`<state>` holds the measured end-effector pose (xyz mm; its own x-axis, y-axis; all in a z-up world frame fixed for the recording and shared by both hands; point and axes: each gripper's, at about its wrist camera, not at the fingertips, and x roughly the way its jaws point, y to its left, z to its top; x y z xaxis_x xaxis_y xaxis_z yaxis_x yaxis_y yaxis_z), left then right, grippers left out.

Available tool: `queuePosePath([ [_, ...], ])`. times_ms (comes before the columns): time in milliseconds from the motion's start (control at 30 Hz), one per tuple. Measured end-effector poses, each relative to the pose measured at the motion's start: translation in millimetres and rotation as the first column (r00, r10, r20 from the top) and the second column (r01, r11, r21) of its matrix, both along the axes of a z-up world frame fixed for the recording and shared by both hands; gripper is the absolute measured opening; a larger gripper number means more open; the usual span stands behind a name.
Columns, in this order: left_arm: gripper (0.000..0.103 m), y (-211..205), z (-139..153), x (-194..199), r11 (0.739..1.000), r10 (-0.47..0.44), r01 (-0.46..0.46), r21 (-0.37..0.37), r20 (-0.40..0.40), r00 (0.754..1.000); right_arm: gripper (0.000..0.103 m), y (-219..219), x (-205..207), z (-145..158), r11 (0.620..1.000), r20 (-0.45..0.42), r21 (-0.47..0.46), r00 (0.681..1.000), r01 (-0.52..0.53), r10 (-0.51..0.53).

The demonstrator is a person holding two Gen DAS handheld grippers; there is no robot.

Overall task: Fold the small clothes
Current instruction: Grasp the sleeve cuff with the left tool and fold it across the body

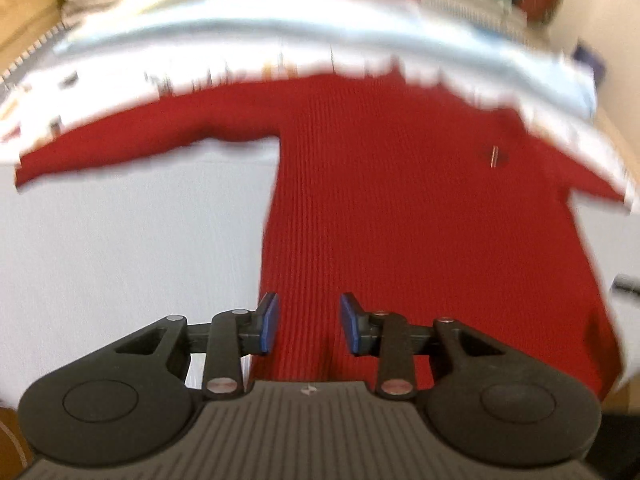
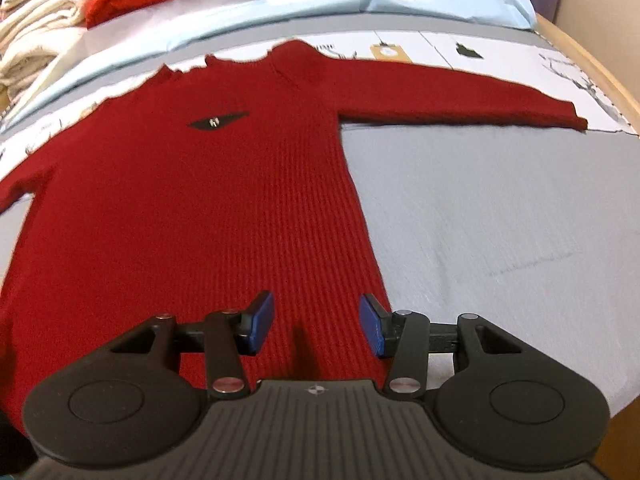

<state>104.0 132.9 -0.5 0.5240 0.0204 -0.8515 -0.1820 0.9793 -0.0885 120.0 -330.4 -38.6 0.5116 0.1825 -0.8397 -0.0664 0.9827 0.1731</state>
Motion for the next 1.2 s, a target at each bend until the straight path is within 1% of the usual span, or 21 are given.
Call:
queuePosePath([
  [100,0.037,17,41,26,0.998,0.063,-0.062,-0.007,0.118,0.991,0.049,5,13,0,1.0,0.029,0.016,1.0,0.004,-0.004],
  [167,0.037,32,61,47,0.994,0.111,-0.105,-0.039,0.174,0.979,0.049,9,17,3,1.0,0.051,0.019,0.999,-0.002,0.001],
  [233,0.037,49,75,66,0.986,0.166,-0.154,-0.07,0.23,0.959,0.049,14,18,7,1.0,0.074,0.013,0.997,-0.008,0.007],
  [300,0.037,65,79,80,0.98,0.199,-0.188,-0.066,0.269,0.942,0.048,17,18,10,1.0,0.094,0.008,0.995,-0.011,0.01],
  [367,0.037,79,70,95,0.975,0.223,-0.213,-0.066,0.277,0.935,0.041,18,20,13,1.0,0.116,0.012,0.993,-0.009,0.008],
  [400,0.037,89,59,100,0.972,0.237,-0.228,-0.065,0.27,0.933,0.027,18,20,15,1.0,0.131,0.016,0.991,-0.01,0.008],
  [433,0.035,100,50,103,0.968,0.252,-0.243,-0.068,0.25,0.935,0.015,19,21,19,1.0,0.154,0.018,0.988,-0.013,0.01],
  [500,0.032,125,27,113,0.949,0.311,-0.298,-0.1,0.17,0.935,0.008,22,23,25,1.0,0.188,0.008,0.982,-0.015,0.014],
  [567,0.032,143,14,124,0.931,0.356,-0.338,-0.136,0.133,0.925,0.008,33,30,38,0.998,0.222,-0.048,0.974,-0.038,0.048],
  [600,0.032,151,7,127,0.924,0.371,-0.355,-0.141,0.117,0.921,0.009,38,35,45,0.998,0.229,-0.053,0.972,-0.042,0.054],
  [667,0.032,162,-1,128,0.918,0.387,-0.369,-0.143,0.127,0.913,0.011,52,53,68,0.999,0.238,0.001,0.971,-0.036,0.035],
  [700,0.032,166,-5,131,0.917,0.392,-0.378,-0.128,0.116,0.913,0.015,61,63,80,0.999,0.249,0.027,0.968,-0.046,0.038],
  [733,0.032,171,-8,132,0.914,0.398,-0.385,-0.125,0.109,0.911,0.026,70,72,90,0.998,0.267,0.037,0.963,-0.058,0.046],
  [800,0.032,180,-12,132,0.906,0.415,-0.397,-0.146,0.115,0.903,0.041,95,92,109,0.995,0.329,0.041,0.942,-0.087,0.069],
  [833,0.032,185,-16,132,0.899,0.429,-0.412,-0.151,0.109,0.896,0.044,106,102,115,0.994,0.351,0.042,0.933,-0.101,0.08],
  [867,0.032,191,-20,132,0.891,0.442,-0.424,-0.159,0.101,0.891,0.044,116,111,119,0.993,0.367,0.046,0.926,-0.112,0.087],
  [967,0.032,208,-42,128,0.862,0.485,-0.464,-0.202,0.064,0.872,0.044,138,131,117,0.987,0.405,0.089,0.91,-0.135,0.088],
  [1033,0.032,221,-56,126,0.828,0.531,-0.515,-0.221,0.019,0.847,0.044,149,138,100,0.983,0.4,0.12,0.913,-0.139,0.081],
  [1067,0.033,228,-62,124,0.811,0.554,-0.538,-0.231,0.007,0.832,0.044,155,141,90,0.983,0.37,0.115,0.924,-0.145,0.093],
  [1100,0.034,236,-68,122,0.789,0.582,-0.567,-0.238,-0.007,0.813,0.044,163,145,76,0.981,0.312,0.103,0.942,-0.163,0.124],
  [1200,0.035,258,-83,117,0.71,0.657,-0.645,-0.284,-0.062,0.751,0.039,180,152,47,0.965,0.224,0.154,0.959,-0.213,0.176],
])
